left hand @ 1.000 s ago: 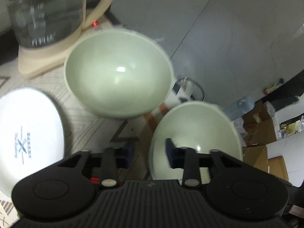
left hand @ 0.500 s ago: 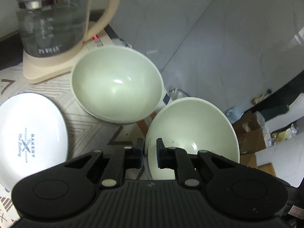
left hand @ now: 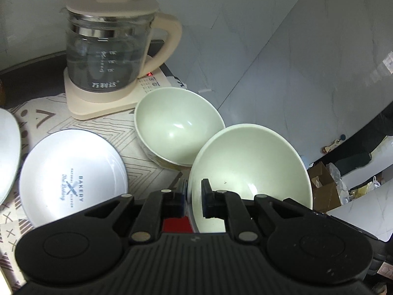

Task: Organize plates and bowls
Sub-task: 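Lift the large pale green bowl with both grippers over the red bowl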

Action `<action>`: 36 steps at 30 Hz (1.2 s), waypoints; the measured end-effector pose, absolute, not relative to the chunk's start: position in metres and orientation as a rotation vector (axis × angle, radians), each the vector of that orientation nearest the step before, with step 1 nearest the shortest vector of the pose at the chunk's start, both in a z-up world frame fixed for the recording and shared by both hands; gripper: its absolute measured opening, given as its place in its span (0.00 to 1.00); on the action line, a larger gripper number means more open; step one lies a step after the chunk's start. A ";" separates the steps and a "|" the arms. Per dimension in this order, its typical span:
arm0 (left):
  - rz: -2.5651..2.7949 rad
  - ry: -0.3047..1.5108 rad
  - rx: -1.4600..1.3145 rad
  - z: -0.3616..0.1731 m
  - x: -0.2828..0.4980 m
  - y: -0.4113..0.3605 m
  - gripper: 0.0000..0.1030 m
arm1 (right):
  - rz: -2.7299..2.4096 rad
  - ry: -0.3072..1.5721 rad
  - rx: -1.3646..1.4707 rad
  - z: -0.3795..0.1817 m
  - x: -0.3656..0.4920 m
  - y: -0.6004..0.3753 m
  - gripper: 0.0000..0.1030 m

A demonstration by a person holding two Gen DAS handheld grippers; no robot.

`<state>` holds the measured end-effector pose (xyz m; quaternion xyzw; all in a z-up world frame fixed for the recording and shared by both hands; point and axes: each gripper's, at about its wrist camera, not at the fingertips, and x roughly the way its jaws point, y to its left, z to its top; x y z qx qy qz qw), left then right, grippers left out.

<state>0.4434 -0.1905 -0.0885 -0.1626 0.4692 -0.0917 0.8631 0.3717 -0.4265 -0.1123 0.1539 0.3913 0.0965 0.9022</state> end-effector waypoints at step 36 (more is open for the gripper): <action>-0.121 1.029 -0.422 -0.098 0.375 -0.125 0.10 | 0.292 0.850 0.216 -0.108 0.326 -0.360 0.15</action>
